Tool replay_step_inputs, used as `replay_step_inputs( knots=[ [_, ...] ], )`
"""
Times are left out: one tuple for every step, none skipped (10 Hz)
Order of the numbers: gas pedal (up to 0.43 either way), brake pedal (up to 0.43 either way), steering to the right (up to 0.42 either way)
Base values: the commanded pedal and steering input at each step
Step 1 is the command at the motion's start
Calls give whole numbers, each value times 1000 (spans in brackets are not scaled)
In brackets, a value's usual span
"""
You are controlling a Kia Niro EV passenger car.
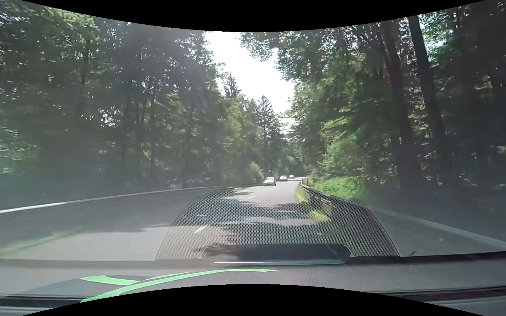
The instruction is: Follow the waypoints while adhering to traffic rules and regulations
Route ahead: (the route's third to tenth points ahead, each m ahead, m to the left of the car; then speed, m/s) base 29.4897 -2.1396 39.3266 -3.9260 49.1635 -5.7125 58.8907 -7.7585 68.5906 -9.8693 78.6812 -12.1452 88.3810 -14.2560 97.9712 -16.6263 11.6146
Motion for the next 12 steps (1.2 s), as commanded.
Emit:
replay_step_inputs(
  knots=[
    [177, 0, 39],
    [177, 0, 36],
    [177, 0, 35],
    [177, 0, 34],
    [177, 0, 34],
    [177, 0, 34],
    [177, 0, 33],
    [177, 0, 32],
    [189, 0, 32],
    [197, 0, 31],
    [197, 0, 30],
    [197, 0, 30]
  ],
)
